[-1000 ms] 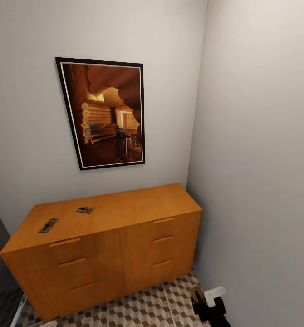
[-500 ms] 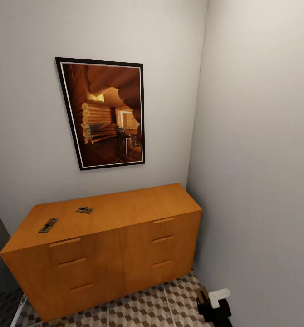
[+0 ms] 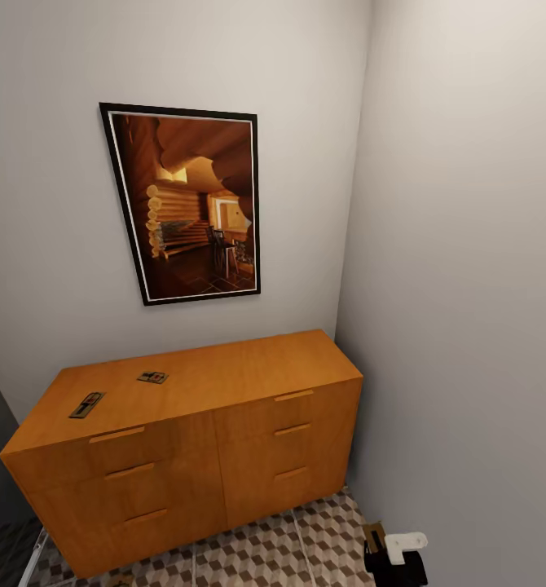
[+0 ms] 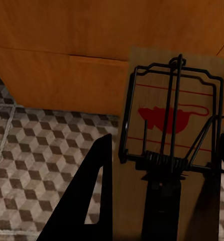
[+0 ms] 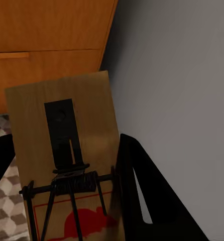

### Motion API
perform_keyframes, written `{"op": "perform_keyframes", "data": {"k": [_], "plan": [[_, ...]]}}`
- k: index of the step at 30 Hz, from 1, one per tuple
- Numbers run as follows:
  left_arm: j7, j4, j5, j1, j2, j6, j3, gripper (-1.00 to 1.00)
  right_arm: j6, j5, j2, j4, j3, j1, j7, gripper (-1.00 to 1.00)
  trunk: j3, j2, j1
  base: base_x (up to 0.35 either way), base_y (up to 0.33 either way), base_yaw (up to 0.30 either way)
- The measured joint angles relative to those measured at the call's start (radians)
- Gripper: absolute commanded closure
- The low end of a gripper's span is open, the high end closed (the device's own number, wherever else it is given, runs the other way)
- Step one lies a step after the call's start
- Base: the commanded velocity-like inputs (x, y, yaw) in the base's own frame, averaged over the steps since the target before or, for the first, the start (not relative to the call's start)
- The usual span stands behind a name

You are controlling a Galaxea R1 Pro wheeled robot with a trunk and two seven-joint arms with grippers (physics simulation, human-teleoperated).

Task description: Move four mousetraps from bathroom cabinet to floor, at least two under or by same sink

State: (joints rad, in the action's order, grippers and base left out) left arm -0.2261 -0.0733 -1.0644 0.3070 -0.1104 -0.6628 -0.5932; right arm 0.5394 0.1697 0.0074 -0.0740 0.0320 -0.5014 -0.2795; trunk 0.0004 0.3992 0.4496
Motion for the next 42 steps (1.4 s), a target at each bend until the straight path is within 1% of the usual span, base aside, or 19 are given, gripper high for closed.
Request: {"op": "perform_keyframes", "data": {"k": [10, 16, 30, 38, 42], "plan": [[0.002, 0.000, 0.000, 0.000, 0.003, 0.000, 0.000, 1.00, -0.001, -0.001, 0.000, 0.000, 0.000, 0.001, 0.000, 1.00, 0.000, 0.000, 0.001, -0.253, 0.124, 0.000], [0.003, 0.000, 0.000, -0.001, 0.000, 0.000, 0.001, 1.00, -0.001, 0.000, 0.000, 0.000, 0.001, 0.001, 0.000, 1.00, 0.000, 0.000, 0.000, -0.228, 0.104, 0.000], [0.003, 0.000, 0.001, -0.001, -0.005, 0.000, 0.001, 1.00, -0.001, -0.002, -0.001, 0.000, 0.000, 0.001, 0.000, 1.00, 0.000, 0.000, 0.000, -0.013, 0.006, 0.000], [-0.001, 0.000, 0.001, 0.000, -0.002, 0.002, 0.000, 1.00, -0.002, -0.002, -0.002, 0.000, 0.001, 0.001, 0.003, 1.00, 0.000, 0.000, 0.000, 0.000, 0.000, 0.000], [0.001, -0.001, 0.000, -0.001, 0.000, 0.018, 0.001, 1.00, -0.002, -0.002, -0.003, -0.001, 0.001, 0.001, 0.003, 1.00, 0.000, 0.000, 0.000, 0.000, 0.000, 0.000]]}}
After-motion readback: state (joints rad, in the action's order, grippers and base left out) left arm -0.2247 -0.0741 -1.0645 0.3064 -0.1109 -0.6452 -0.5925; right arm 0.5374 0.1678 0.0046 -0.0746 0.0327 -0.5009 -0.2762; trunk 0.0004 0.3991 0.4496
